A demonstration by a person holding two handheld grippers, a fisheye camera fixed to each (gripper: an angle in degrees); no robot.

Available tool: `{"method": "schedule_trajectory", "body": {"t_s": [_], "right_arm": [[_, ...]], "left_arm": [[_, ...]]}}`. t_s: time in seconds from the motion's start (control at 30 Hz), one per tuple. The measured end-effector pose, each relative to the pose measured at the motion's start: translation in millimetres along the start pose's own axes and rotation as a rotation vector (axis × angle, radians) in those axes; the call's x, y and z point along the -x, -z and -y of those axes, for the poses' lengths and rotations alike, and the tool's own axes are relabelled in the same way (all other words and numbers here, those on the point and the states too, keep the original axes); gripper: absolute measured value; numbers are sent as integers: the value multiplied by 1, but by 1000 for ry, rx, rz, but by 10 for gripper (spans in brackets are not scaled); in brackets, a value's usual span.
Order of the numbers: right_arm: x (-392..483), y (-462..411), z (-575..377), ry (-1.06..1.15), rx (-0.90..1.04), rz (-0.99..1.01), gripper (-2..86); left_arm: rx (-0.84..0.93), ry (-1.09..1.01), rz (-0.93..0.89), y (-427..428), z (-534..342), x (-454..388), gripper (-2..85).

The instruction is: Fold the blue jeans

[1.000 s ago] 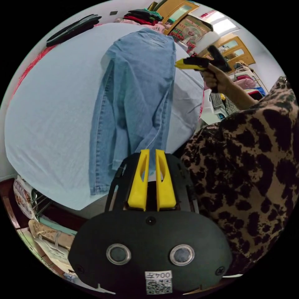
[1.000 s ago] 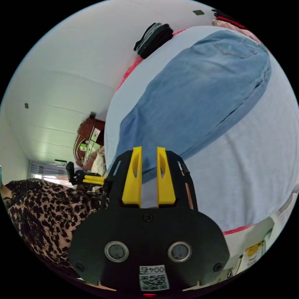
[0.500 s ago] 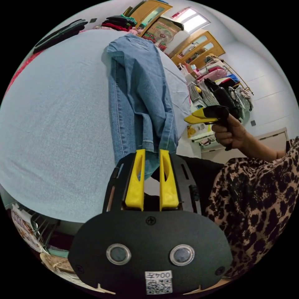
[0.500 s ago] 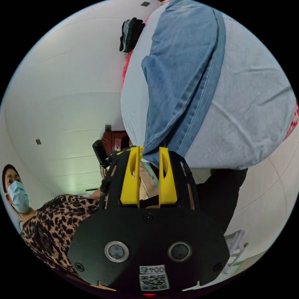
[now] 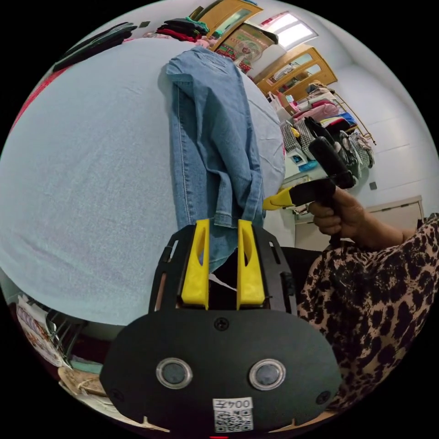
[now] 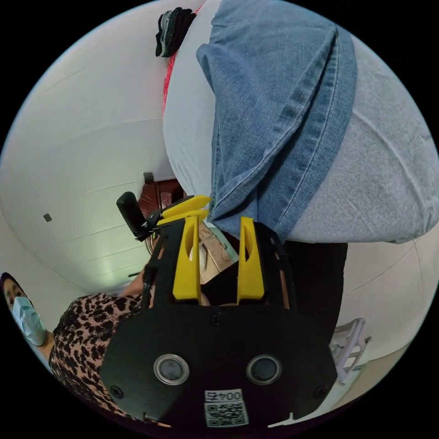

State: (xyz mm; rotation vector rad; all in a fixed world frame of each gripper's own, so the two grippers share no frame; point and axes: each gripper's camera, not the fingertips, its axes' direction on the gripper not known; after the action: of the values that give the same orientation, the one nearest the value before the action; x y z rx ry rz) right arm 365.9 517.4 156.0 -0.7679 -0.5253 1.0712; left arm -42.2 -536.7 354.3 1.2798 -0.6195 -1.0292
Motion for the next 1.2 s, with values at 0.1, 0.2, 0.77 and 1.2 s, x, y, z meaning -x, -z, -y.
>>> {"method": "schedule_trajectory", "body": {"t_s": [0.1,0.2,0.77,1.2], "right_arm": [[0,-10,-8,-6,-13,-25,156],[6,-24,-19,-4,-14,-73,165],[7,-43,-142,-32,-353,-239,9],[-31,-81,-201,-58,-414,-222,9]], "left_arm": [[52,-38,-8,-8,12,3,80],[107,-81,-21,-16,19,4,67],[-18,-44,-354,57,-11,76,30],[23,33,-387,50,-38,120,30]]}}
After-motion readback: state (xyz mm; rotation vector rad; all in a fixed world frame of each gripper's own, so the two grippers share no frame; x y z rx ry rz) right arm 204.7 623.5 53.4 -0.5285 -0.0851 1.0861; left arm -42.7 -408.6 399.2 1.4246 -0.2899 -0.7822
